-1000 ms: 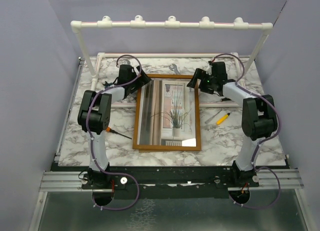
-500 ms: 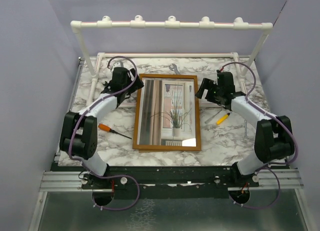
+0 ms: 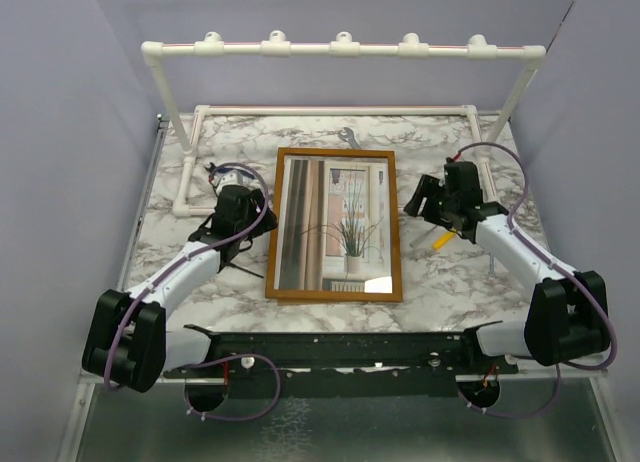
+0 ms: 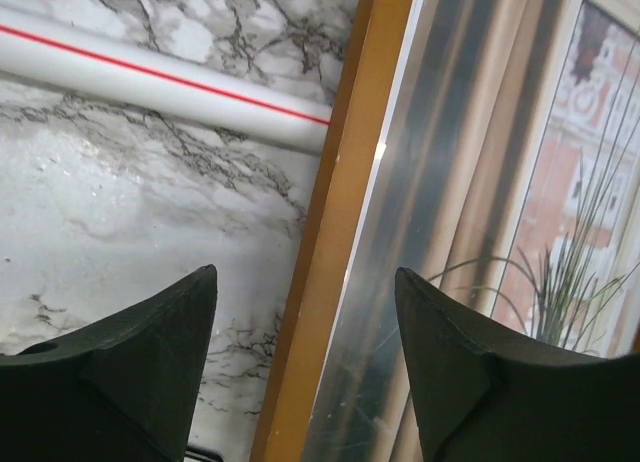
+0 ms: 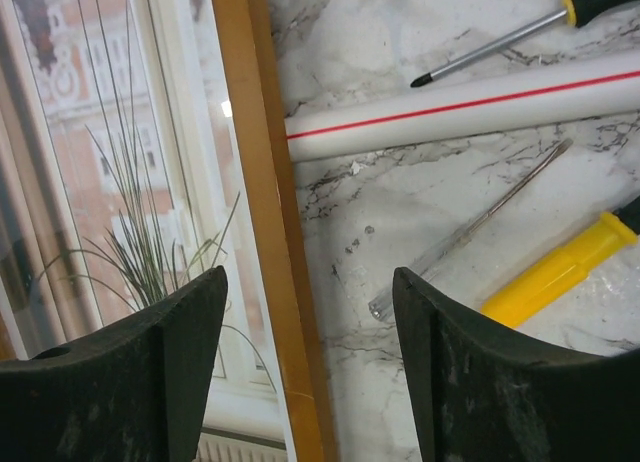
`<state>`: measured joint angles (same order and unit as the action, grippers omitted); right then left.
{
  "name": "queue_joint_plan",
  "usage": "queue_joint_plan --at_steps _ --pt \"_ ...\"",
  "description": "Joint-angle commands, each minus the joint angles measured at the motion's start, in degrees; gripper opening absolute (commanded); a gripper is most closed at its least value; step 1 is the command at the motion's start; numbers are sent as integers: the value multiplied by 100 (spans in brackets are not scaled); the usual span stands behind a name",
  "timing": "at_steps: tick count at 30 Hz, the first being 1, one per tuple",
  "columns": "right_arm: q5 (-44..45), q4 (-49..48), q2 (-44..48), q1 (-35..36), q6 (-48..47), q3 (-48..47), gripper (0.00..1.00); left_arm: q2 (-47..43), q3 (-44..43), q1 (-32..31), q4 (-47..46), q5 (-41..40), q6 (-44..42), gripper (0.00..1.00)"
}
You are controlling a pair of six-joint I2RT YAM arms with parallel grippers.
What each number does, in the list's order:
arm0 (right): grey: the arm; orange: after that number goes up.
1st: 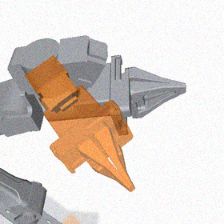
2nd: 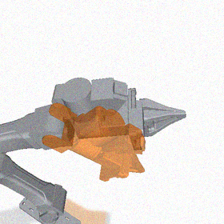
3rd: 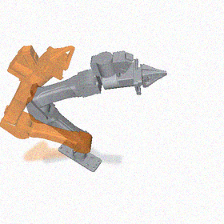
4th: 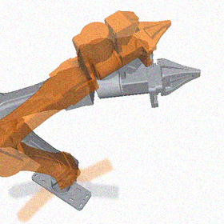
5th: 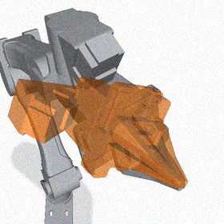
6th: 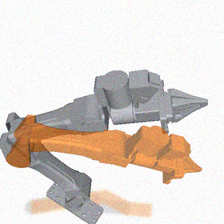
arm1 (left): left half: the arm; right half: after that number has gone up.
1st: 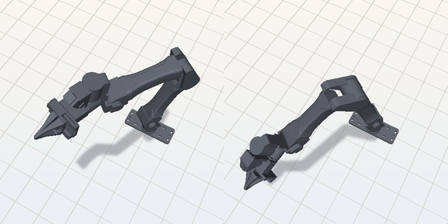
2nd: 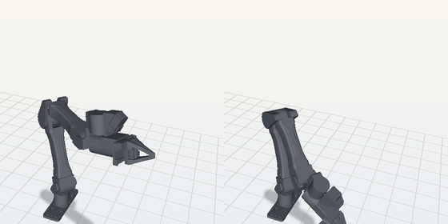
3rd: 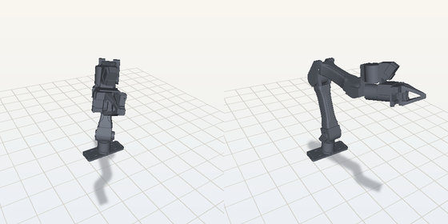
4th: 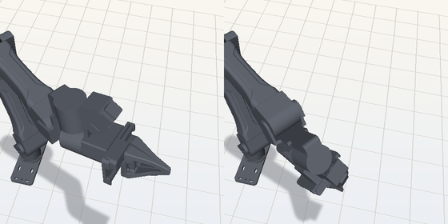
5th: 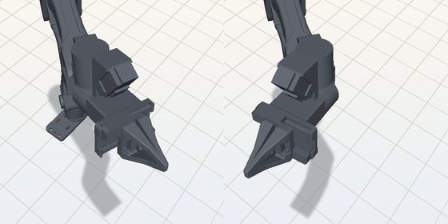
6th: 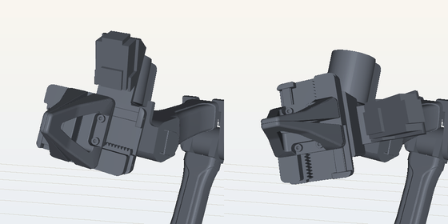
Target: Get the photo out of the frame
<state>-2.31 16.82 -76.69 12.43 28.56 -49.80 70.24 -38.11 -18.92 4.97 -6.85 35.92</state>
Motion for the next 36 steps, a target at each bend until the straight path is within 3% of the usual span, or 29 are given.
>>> queue_joint_plan --at_steps 1,7,16,23,31,35,36 --pt "-373 16 198 14 -55 241 71 127 246 -248 -219 -194 -102 71" --pt "-57 58 328 383 -131 404 68 149 386 -535 -432 -359 -207 71" --pt "414 -87 -429 923 -12 374 62 -127 658 -630 -480 -454 -134 74" --pt "705 -146 -888 1090 36 235 51 -430 950 -633 -472 -586 80 74" --pt "854 -128 -1096 1324 165 38 32 -700 1131 -631 -479 -674 219 74" --pt "950 47 -1099 1355 232 -103 3 -824 1137 -631 -475 -574 281 74" --pt "973 89 -1057 1358 252 -132 1 -876 1146 -634 -475 -563 291 74"
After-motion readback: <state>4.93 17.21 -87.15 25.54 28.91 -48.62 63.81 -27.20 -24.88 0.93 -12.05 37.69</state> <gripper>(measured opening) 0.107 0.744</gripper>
